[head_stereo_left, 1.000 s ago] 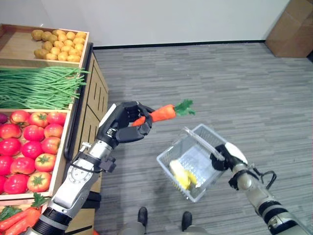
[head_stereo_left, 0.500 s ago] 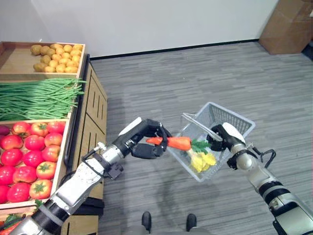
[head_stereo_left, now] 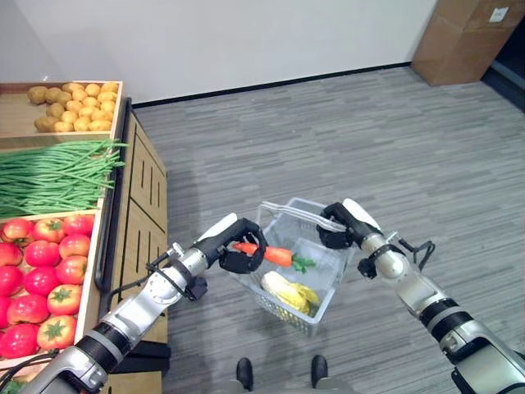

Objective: Get the vegetables into the basket

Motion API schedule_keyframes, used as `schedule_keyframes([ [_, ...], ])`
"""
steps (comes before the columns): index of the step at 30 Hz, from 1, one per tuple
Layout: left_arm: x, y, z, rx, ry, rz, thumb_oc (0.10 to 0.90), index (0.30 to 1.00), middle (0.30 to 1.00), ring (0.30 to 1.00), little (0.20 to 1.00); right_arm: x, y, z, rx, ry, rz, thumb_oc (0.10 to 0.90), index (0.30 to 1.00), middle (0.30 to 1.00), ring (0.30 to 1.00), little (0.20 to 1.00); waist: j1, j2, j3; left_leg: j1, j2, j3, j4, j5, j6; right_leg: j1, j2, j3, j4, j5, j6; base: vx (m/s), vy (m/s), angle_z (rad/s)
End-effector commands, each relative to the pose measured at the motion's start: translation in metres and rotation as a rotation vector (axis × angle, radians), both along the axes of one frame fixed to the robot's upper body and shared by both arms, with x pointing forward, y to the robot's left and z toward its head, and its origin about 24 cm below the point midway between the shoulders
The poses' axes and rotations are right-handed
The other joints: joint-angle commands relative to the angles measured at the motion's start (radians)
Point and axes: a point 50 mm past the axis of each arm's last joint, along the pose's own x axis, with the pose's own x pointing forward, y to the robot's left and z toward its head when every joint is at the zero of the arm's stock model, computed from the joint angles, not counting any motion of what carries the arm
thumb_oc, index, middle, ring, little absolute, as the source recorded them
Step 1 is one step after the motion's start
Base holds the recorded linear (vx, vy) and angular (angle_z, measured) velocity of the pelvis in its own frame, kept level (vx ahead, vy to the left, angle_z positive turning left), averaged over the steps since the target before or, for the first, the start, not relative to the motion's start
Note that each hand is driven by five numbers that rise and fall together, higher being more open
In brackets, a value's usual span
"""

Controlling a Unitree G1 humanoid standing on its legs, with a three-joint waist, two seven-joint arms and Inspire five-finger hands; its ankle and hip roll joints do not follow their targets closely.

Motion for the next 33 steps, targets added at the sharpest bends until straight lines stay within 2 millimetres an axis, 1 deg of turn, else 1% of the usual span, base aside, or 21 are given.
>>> schedule_keyframes([
  [1, 0.028, 0.001, 0.026, 0.066, -0.203, 0.056, 0.400, 0.300, 0.300, 0.300, 0.300, 0.016, 0.046, 0.089, 0.275, -0.345, 0.198, 0.400, 0.300, 0.300, 0.300, 0.300, 0.014, -0.036, -0.141, 0.000, 0.074, -0.001, 0.000, -0.051, -0.085, -0.024, -0.052, 0.007, 0.005, 0.007, 0.063, 0.00, 0.000, 0.00],
  [3, 0.031, 0.006, 0.021, 0.077, -0.204, 0.110, 0.400, 0.300, 0.300, 0.300, 0.300, 0.011, 0.054, 0.090, 0.308, -0.338, 0.240, 0.400, 0.300, 0.300, 0.300, 0.300, 0.012, -0.037, -0.144, 0.001, 0.075, 0.002, 0.000, -0.050, -0.086, -0.024, -0.052, 0.008, 0.005, 0.007, 0.063, -0.01, 0.001, -0.04],
  [5, 0.032, 0.006, 0.020, 0.081, -0.207, 0.124, 0.400, 0.300, 0.300, 0.300, 0.300, 0.008, 0.055, 0.090, 0.319, -0.334, 0.252, 0.400, 0.300, 0.300, 0.300, 0.300, 0.011, -0.038, -0.145, 0.001, 0.075, 0.002, 0.000, -0.050, -0.086, -0.024, -0.052, 0.008, 0.005, 0.007, 0.063, 0.00, -0.001, -0.04],
  [7, 0.035, 0.012, 0.017, 0.105, -0.224, 0.187, 0.400, 0.300, 0.300, 0.300, 0.300, 0.000, 0.063, 0.091, 0.361, -0.321, 0.309, 0.400, 0.300, 0.300, 0.300, 0.300, 0.008, -0.043, -0.149, 0.001, 0.077, 0.007, 0.000, -0.050, -0.089, -0.024, -0.050, 0.007, 0.005, 0.005, 0.062, 0.00, 0.000, 0.00],
  [10, 0.035, 0.013, 0.015, 0.110, -0.224, 0.202, 0.400, 0.300, 0.300, 0.300, 0.300, -0.002, 0.065, 0.092, 0.366, -0.320, 0.320, 0.400, 0.300, 0.300, 0.300, 0.300, 0.007, -0.043, -0.150, 0.001, 0.078, 0.008, 0.000, -0.049, -0.089, -0.024, -0.049, 0.007, 0.005, 0.005, 0.062, 0.00, -0.002, -0.01],
  [13, 0.039, 0.025, 0.009, 0.155, -0.250, 0.321, 0.400, 0.300, 0.300, 0.300, 0.300, -0.013, 0.070, 0.094, 0.401, -0.312, 0.380, 0.400, 0.300, 0.300, 0.300, 0.300, 0.001, -0.048, -0.150, 0.001, 0.082, 0.009, 0.000, -0.046, -0.093, -0.026, -0.046, 0.010, 0.005, 0.006, 0.062, -0.01, -0.009, -0.02],
  [16, 0.040, 0.030, 0.006, 0.172, -0.253, 0.360, 0.400, 0.300, 0.300, 0.300, 0.300, -0.016, 0.071, 0.096, 0.404, -0.315, 0.403, 0.400, 0.300, 0.300, 0.300, 0.300, -0.001, -0.049, -0.150, 0.000, 0.084, 0.012, 0.000, -0.045, -0.095, -0.026, -0.046, 0.011, 0.005, 0.005, 0.061, 0.00, 0.000, 0.00],
  [17, 0.040, 0.031, 0.005, 0.181, -0.255, 0.376, 0.516, 0.462, 0.462, 0.462, 0.462, -0.018, 0.071, 0.096, 0.406, -0.314, 0.411, 0.400, 0.300, 0.300, 0.300, 0.300, -0.002, -0.050, -0.150, 0.000, 0.084, 0.013, 0.000, -0.045, -0.095, -0.027, -0.046, 0.011, 0.005, 0.006, 0.061, 0.00, 0.000, 0.00],
  [18, 0.040, 0.032, 0.004, 0.182, -0.255, 0.389, 0.669, 0.676, 0.676, 0.676, 0.676, -0.019, 0.071, 0.096, 0.404, -0.313, 0.416, 0.400, 0.300, 0.300, 0.300, 0.300, -0.002, -0.050, -0.150, 0.000, 0.085, 0.013, 0.000, -0.044, -0.096, -0.027, -0.045, 0.011, 0.005, 0.006, 0.061, 0.00, 0.000, 0.00],
  [19, 0.040, 0.033, 0.003, 0.181, -0.254, 0.395, 0.900, 1.000, 1.000, 1.000, 1.000, -0.019, 0.070, 0.096, 0.398, -0.311, 0.417, 0.400, 0.300, 0.300, 0.300, 0.300, -0.002, -0.050, -0.150, 0.000, 0.085, 0.013, 0.000, -0.043, -0.096, -0.028, -0.045, 0.011, 0.005, 0.006, 0.060, 0.00, 0.000, 0.00],
  [23, 0.036, 0.036, -0.003, 0.195, -0.241, 0.413, 0.900, 1.000, 1.000, 1.000, 1.000, -0.019, 0.065, 0.091, 0.374, -0.301, 0.395, 0.400, 0.300, 0.300, 0.300, 0.300, -0.004, -0.049, -0.149, 0.000, 0.087, 0.017, 0.000, -0.044, -0.097, -0.029, -0.044, 0.013, 0.005, 0.006, 0.061, 0.00, 0.000, 0.00],
  [27, 0.031, 0.032, -0.006, 0.161, -0.224, 0.392, 0.900, 1.000, 1.000, 1.000, 1.000, -0.016, 0.057, 0.079, 0.360, -0.274, 0.332, 0.400, 0.300, 0.300, 0.300, 0.300, -0.003, -0.048, -0.150, -0.001, 0.088, 0.014, 0.000, -0.044, -0.095, -0.029, -0.044, 0.012, 0.005, 0.005, 0.060, 0.00, 0.000, 0.00],
  [30, 0.025, 0.024, -0.006, 0.102, -0.209, 0.351, 0.900, 1.000, 1.000, 1.000, 1.000, -0.013, 0.045, 0.064, 0.378, -0.232, 0.239, 0.400, 0.300, 0.300, 0.300, 0.300, 0.000, -0.048, -0.150, 0.001, 0.087, 0.009, 0.000, -0.044, -0.094, -0.024, -0.045, 0.010, 0.005, 0.004, 0.059, 0.00, 0.000, 0.00],
  [33, 0.016, 0.013, -0.005, 0.014, -0.178, 0.290, 0.900, 1.000, 1.000, 1.000, 1.000, -0.011, 0.034, 0.050, 0.351, -0.203, 0.162, 0.400, 0.300, 0.300, 0.300, 0.300, 0.005, -0.048, -0.149, 0.002, 0.085, 0.000, 0.000, -0.046, -0.092, -0.018, -0.045, 0.005, 0.005, 0.001, 0.056, 0.01, -0.001, 0.01],
])
